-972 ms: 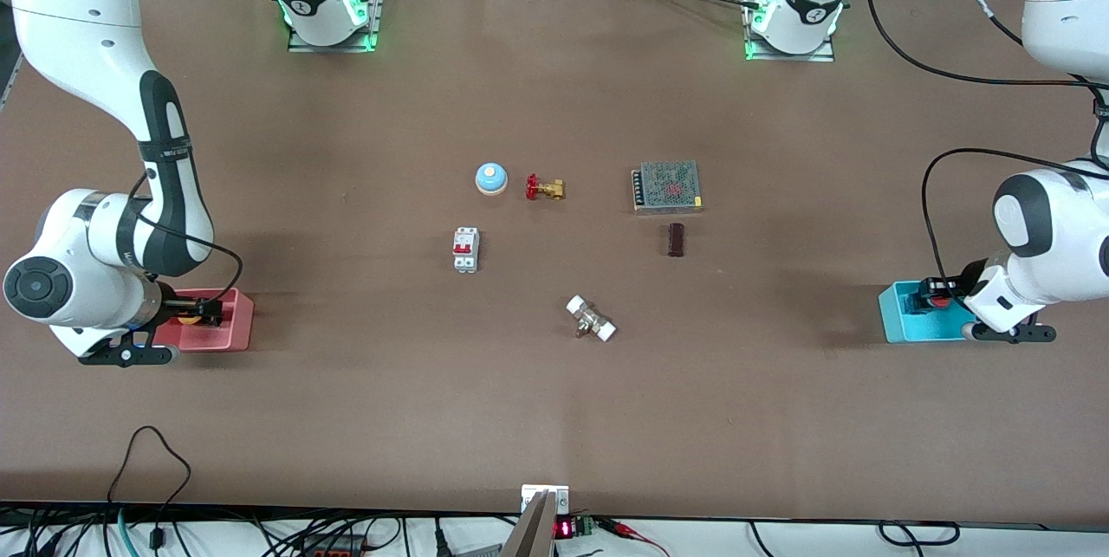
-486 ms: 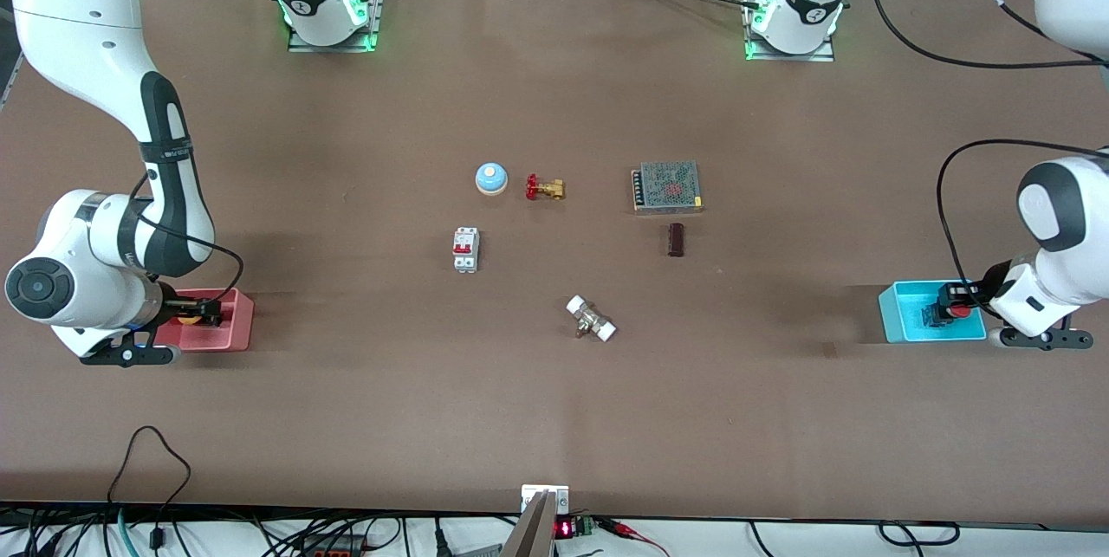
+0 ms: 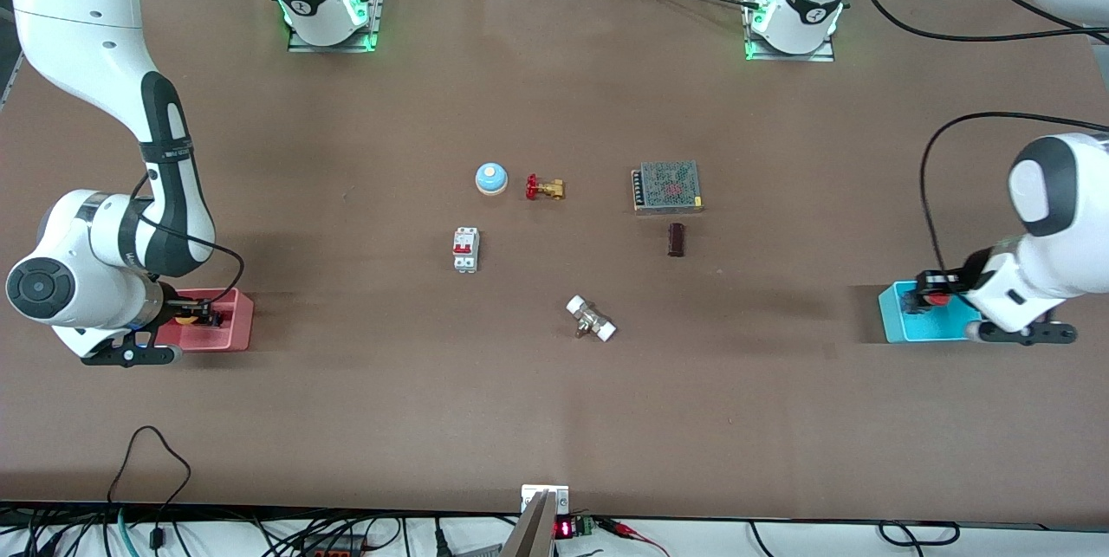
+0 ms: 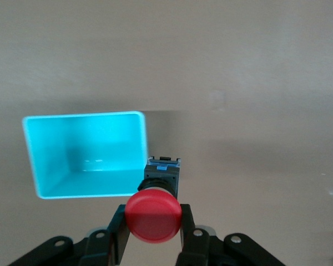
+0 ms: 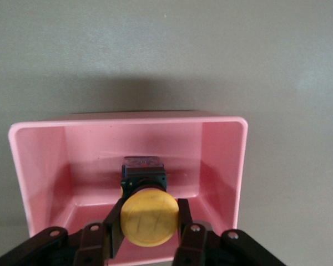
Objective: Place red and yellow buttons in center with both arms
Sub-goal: 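Lift the yellow button with the right gripper while the left gripper lifts the red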
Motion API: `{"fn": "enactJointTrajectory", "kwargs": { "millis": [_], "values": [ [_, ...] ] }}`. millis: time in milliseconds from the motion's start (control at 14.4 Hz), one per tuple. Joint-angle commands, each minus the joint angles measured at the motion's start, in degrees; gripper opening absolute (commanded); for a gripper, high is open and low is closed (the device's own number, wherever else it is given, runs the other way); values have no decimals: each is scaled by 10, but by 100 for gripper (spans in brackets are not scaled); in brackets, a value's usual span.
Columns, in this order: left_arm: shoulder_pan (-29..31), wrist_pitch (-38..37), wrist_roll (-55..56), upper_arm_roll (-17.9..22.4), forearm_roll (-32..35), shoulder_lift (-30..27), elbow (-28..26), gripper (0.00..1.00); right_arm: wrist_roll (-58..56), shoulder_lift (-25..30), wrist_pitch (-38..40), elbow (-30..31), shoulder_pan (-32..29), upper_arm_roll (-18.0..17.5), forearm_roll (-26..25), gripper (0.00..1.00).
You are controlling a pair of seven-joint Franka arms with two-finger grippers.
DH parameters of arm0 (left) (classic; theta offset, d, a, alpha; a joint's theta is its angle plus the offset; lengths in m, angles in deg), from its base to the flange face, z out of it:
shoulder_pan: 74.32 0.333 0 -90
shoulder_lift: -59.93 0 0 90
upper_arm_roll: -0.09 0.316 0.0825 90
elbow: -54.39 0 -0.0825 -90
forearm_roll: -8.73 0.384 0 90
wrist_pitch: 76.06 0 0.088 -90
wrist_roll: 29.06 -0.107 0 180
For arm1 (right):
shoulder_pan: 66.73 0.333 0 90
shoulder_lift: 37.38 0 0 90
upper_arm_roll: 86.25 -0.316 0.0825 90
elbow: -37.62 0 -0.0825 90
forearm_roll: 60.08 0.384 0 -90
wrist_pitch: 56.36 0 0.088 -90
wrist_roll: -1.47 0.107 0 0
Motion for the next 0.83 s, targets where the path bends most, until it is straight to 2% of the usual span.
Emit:
{"fn": "enactJointTrajectory", "kwargs": {
  "millis": [0, 208, 417, 556, 764],
  "values": [
    [-20, -2, 44, -11, -15, 8, -11, 24, -13, -3, 1, -14, -3, -4, -4, 29],
    [-23, 3, 72, -33, -16, 31, -12, 24, -14, 0, 11, -29, -2, -5, -3, 29],
    [-29, 52, 75, -40, -20, 48, -39, 24, -34, 8, 37, -40, 0, -4, -8, 29],
    [-29, 85, 75, -39, -20, 56, -60, 24, -34, 17, 96, -72, 0, -4, -5, 29],
    [-30, 91, 75, -39, -18, 68, -63, 27, -32, 23, 185, -126, 3, -4, -5, 29]
  ]
}}
